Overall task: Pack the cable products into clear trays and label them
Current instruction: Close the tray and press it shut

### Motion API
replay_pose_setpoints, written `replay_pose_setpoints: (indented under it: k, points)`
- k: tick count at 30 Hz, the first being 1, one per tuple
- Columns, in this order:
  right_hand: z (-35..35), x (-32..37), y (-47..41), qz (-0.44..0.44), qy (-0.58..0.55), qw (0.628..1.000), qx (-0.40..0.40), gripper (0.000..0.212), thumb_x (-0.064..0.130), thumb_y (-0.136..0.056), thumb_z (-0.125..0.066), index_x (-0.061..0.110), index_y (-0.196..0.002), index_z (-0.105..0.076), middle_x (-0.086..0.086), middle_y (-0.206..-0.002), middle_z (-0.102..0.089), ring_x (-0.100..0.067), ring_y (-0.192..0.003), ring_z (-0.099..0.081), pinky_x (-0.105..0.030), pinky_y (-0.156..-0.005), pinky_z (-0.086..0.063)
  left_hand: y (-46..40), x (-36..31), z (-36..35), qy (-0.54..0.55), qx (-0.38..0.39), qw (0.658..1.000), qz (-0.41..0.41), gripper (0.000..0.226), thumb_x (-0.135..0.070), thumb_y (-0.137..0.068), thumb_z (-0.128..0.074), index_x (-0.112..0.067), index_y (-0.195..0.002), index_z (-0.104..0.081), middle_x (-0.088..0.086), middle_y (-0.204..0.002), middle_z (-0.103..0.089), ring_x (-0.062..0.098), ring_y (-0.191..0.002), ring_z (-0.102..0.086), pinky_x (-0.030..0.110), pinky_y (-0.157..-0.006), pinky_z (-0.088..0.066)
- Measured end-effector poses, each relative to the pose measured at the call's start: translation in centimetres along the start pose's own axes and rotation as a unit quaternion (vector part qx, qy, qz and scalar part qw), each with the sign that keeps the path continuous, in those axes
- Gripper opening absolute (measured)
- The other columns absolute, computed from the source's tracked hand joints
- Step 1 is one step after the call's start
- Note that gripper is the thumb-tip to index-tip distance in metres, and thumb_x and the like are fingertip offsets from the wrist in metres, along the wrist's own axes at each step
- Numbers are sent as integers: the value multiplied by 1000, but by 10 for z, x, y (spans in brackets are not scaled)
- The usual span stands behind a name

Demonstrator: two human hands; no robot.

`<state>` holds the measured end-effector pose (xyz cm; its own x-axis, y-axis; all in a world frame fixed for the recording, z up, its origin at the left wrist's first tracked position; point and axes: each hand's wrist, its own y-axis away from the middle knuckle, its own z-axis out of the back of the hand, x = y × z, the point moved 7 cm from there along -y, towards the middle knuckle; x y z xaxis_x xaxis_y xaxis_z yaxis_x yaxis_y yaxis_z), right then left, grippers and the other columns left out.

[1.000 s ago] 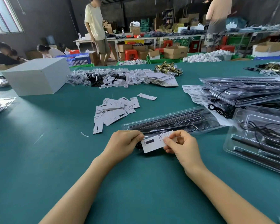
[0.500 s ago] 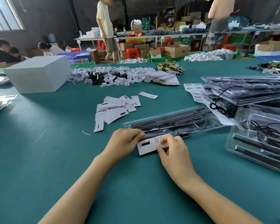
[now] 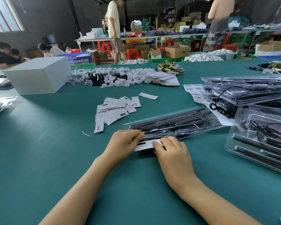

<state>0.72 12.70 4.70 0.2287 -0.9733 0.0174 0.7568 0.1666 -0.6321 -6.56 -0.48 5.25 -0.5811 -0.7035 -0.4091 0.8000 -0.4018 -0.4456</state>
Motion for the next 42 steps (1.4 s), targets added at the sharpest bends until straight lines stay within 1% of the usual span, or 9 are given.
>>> replay_pose_setpoints:
  k: [9, 15, 19, 21, 24, 28, 32, 36, 42]
  points:
    - [6, -9, -5, 15, -26, 997, -70, 25, -15, -57, -78, 4, -65, -65, -7, -67, -55, -24, -59, -51, -32, -50, -46, 1, -2, 0, -5, 6, 1000, -7, 32, -24, -98, -53, -4, -74, -57, 3, -59, -51, 18, -63, -41, 32, -60, -38]
    - [23, -2, -5, 54, -3, 984, -168, 22, -8, -66, -76, 9, -61, -64, -1, -58, -52, -17, -43, -41, -26, -39, -38, 0, 0, -2, -5, 8, 1000, 1, 33, -27, -98, -52, -3, -77, -60, 5, -63, -57, 19, -63, -46, 33, -62, -41]
    - [16, 2, -9, 33, 50, 991, -118, 39, -16, -40, -73, 14, -49, -49, -1, -53, -44, -15, -39, -31, -22, -41, -19, 1, 1, -1, -7, 7, 1000, -5, 33, -27, -98, -52, -4, -77, -60, 4, -63, -58, 20, -64, -48, 37, -64, -44]
    - [12, 3, -8, 39, 56, 992, -104, 38, -19, -36, -63, 13, -48, -47, -3, -53, -45, -16, -40, -35, -22, -42, -20, 1, 2, -3, -6, 13, 1000, -1, 33, -29, -99, -51, -4, -80, -62, 6, -67, -61, 22, -68, -52, 37, -66, -44]
    - [2, 5, -3, 57, 47, 994, -79, 26, -18, -44, -54, 7, -53, -55, -9, -64, -55, -23, -51, -49, -27, -44, -38, 1, 4, -4, -4, 14, 1000, -1, 34, -30, -99, -51, -4, -81, -63, 6, -69, -62, 23, -68, -53, 37, -66, -45]
    - [-7, 8, 0, 50, 34, 998, -32, 23, -14, -54, -63, 0, -71, -68, -12, -70, -62, -29, -65, -62, -34, -65, -55, 2, 6, -4, 2, 13, 1000, -1, 34, -32, -98, -50, -6, -82, -64, 4, -68, -62, 21, -68, -53, 37, -65, -45]
    - [-20, 6, 5, 44, 40, 996, 61, 44, 2, -61, -78, 5, -105, -72, -27, -95, -68, -40, -89, -68, -45, -80, -57, 3, 8, -5, 21, 19, 1000, 4, 32, -35, -96, -51, -10, -83, -66, 3, -69, -64, 18, -67, -53, 36, -64, -46]
    - [-27, 2, 2, 14, 24, 992, 123, 45, 28, -68, -85, 14, -109, -73, -27, -103, -67, -40, -94, -67, -46, -79, -57, 2, 10, -6, 21, 24, 999, 13, 30, -36, -96, -52, -14, -85, -68, 0, -71, -66, 16, -67, -54, 36, -65, -46]
    - [-29, 0, 3, -13, -2, 988, 156, 45, 29, -70, -84, 16, -112, -72, -26, -109, -67, -39, -99, -67, -46, -82, -56, 9, 10, 3, 137, -14, 990, 40, 11, -26, -84, -73, -18, -91, -74, -15, -85, -71, -1, -84, -65, 19, -79, -50]
